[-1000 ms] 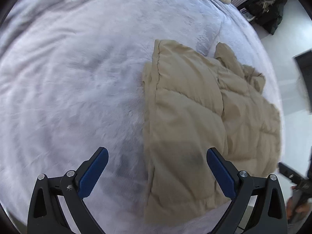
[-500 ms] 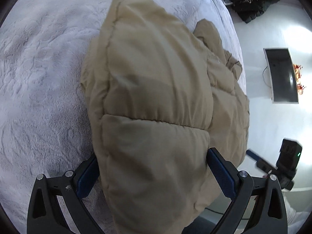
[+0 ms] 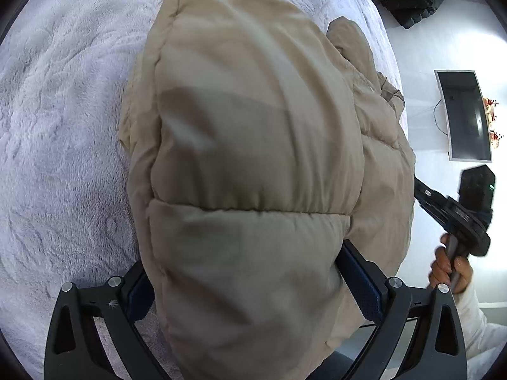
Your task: Fold large clothes
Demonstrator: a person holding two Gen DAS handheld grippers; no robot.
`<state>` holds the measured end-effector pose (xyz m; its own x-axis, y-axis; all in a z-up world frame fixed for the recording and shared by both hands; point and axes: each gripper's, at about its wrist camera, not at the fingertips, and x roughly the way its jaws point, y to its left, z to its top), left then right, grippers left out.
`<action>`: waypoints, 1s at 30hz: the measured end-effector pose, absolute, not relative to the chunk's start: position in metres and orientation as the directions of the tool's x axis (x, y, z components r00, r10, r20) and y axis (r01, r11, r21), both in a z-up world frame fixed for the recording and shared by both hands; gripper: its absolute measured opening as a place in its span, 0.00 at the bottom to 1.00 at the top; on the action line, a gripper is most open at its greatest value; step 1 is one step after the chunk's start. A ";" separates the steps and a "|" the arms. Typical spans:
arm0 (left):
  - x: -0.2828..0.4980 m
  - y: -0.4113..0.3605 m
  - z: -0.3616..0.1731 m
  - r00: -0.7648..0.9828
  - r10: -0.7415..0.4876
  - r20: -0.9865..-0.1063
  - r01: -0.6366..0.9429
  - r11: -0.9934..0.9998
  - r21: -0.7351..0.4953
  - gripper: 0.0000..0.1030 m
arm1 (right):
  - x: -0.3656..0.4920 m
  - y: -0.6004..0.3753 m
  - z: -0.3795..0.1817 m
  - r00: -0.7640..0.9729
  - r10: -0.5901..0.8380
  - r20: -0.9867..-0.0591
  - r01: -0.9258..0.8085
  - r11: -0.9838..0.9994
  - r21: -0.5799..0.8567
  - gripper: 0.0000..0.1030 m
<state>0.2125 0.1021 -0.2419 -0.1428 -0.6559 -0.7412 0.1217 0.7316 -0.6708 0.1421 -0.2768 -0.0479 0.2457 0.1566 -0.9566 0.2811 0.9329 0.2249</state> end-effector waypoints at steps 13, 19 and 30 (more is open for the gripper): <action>0.183 0.067 -0.163 -0.122 -0.857 -0.500 0.161 0.480 -0.862 0.32 | 0.193 -0.298 -0.123 0.197 0.141 -0.970 0.326 0.924 0.201 0.01; 0.176 0.036 -0.138 -0.118 -0.849 -0.514 0.206 0.486 -0.849 0.32 | 0.191 -0.300 -0.109 0.193 0.155 -0.969 0.316 0.925 0.211 0.01; 0.167 0.010 -0.097 -0.121 -0.803 -0.584 0.226 0.551 -0.804 0.32 | 0.023 -0.301 -0.067 0.259 0.288 -0.922 0.409 0.832 0.375 0.01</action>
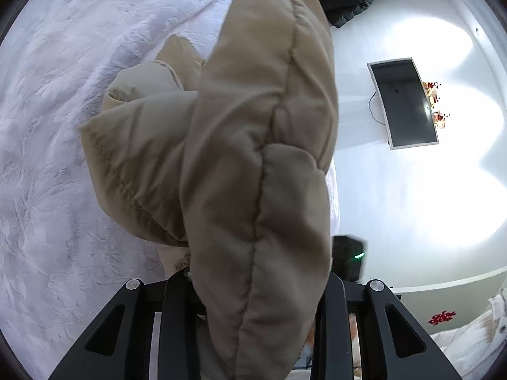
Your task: Fold large clothes
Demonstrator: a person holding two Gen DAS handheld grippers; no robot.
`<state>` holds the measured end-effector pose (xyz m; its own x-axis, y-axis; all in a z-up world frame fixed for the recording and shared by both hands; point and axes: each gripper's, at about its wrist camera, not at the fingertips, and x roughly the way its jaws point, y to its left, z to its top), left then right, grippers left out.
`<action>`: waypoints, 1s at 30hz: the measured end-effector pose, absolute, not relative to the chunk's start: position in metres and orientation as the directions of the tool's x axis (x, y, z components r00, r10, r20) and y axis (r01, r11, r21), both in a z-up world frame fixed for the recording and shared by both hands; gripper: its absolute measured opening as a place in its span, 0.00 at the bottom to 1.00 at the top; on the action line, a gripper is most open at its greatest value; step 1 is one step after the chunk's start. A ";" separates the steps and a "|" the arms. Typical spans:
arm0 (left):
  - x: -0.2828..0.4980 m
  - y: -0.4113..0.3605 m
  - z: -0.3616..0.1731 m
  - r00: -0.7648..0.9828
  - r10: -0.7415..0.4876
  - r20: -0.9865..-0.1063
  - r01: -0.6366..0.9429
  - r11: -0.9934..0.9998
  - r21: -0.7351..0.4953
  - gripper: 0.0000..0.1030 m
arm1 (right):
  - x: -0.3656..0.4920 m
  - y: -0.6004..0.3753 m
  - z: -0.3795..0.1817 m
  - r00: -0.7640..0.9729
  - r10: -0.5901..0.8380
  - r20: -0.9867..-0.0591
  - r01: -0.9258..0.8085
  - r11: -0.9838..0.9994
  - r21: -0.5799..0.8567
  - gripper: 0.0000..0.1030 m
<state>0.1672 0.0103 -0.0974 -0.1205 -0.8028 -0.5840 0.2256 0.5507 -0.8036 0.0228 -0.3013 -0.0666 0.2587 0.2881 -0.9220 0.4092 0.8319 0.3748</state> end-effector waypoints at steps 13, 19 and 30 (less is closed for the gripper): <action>0.127 -0.174 -0.052 -0.295 -0.706 -0.644 0.461 0.485 -0.743 0.32 | 0.020 -0.331 -0.125 0.261 0.459 -0.849 0.509 0.682 0.525 0.00; 0.118 -0.252 -0.091 -0.360 -0.668 -0.651 0.449 0.488 -0.749 0.62 | -0.025 -0.391 -0.074 0.399 0.429 -0.811 0.544 0.600 0.586 0.05; 0.112 -0.332 -0.112 -0.378 -0.595 -0.709 0.497 0.516 -0.697 0.72 | -0.070 -0.428 0.024 0.551 0.267 -0.791 0.470 0.683 0.558 0.82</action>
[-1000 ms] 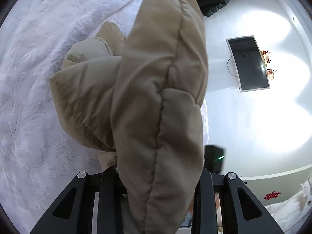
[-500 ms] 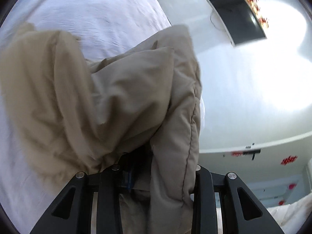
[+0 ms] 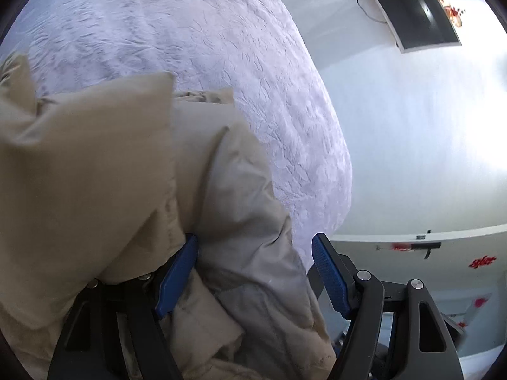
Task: Fold large clothes
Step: 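Lower the coat bundle onto the bed with both grippers holding it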
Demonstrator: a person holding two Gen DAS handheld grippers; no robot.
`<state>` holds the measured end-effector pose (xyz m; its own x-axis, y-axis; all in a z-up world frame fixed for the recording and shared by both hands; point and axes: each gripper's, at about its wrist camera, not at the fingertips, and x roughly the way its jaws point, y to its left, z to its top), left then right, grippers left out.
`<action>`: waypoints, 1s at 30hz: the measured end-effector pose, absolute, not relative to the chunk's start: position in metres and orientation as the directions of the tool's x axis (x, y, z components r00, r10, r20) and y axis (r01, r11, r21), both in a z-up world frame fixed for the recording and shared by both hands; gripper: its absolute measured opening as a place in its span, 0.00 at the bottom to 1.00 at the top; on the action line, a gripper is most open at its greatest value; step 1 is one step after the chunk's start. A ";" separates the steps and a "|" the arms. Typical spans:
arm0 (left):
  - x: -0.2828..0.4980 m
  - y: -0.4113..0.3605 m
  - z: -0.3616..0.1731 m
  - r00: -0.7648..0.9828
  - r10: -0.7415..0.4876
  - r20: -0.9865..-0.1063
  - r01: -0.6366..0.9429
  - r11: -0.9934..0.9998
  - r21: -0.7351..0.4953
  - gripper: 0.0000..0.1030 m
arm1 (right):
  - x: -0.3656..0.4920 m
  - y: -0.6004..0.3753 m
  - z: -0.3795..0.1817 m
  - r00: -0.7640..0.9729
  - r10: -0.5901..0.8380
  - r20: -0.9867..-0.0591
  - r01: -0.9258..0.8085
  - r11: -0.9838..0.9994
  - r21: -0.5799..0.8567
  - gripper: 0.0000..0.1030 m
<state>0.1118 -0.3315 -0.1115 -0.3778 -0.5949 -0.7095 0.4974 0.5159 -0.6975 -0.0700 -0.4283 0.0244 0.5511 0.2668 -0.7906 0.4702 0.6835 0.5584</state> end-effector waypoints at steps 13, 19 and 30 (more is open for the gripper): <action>0.123 -0.333 -0.003 -0.107 -0.672 -0.733 0.720 0.455 -0.523 0.72 | 0.002 -0.410 -0.012 0.520 0.228 -0.823 0.549 0.649 0.526 0.14; 0.152 -0.280 -0.015 0.202 -0.522 -0.829 0.726 0.647 -0.231 0.72 | -0.008 -0.428 -0.020 0.506 0.162 -0.847 0.615 0.621 0.486 0.13; 0.165 -0.362 -0.104 0.190 -0.423 -0.886 0.695 0.695 -0.183 0.72 | -0.062 -0.463 -0.034 0.499 0.121 -0.858 0.688 0.547 0.477 0.13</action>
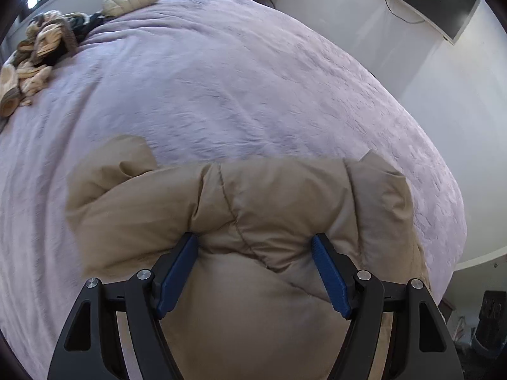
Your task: Fold large clothes
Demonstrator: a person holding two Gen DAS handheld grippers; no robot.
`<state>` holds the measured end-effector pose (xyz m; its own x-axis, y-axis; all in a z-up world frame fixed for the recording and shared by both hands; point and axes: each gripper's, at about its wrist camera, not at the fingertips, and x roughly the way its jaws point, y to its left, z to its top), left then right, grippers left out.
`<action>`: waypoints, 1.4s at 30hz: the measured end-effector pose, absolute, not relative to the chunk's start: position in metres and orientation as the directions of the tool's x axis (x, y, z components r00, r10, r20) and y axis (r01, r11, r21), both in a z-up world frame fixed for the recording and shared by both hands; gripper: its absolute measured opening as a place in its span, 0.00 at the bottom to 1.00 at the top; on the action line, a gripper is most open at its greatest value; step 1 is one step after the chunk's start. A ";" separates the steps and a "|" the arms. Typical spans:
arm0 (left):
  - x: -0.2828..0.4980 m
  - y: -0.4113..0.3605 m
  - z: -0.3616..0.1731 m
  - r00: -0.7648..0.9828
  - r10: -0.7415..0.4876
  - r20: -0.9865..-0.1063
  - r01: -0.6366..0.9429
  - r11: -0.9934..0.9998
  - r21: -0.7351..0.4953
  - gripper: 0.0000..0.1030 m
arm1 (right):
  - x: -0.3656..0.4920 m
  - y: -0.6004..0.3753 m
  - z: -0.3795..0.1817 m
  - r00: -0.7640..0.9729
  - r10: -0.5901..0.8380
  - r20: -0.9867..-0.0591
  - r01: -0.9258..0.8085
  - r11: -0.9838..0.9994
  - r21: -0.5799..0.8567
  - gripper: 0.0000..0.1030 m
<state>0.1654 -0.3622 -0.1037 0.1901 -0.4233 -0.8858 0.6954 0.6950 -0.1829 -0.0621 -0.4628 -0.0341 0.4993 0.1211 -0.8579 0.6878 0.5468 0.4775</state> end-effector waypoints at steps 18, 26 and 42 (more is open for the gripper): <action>0.166 -0.374 -0.103 0.186 -0.417 -0.890 0.665 0.720 -0.198 0.72 | 0.030 -0.539 -0.010 0.475 0.329 -0.816 0.512 0.651 0.561 0.38; 0.146 -0.298 -0.077 0.232 -0.418 -0.878 0.557 0.797 -0.232 0.72 | 0.038 -0.535 -0.028 0.343 0.247 -0.906 0.470 0.790 0.393 0.11; 0.126 -0.290 -0.122 0.191 -0.312 -0.931 0.444 0.873 -0.202 0.88 | 0.036 -0.560 -0.034 0.302 0.244 -0.921 0.503 0.780 0.372 0.10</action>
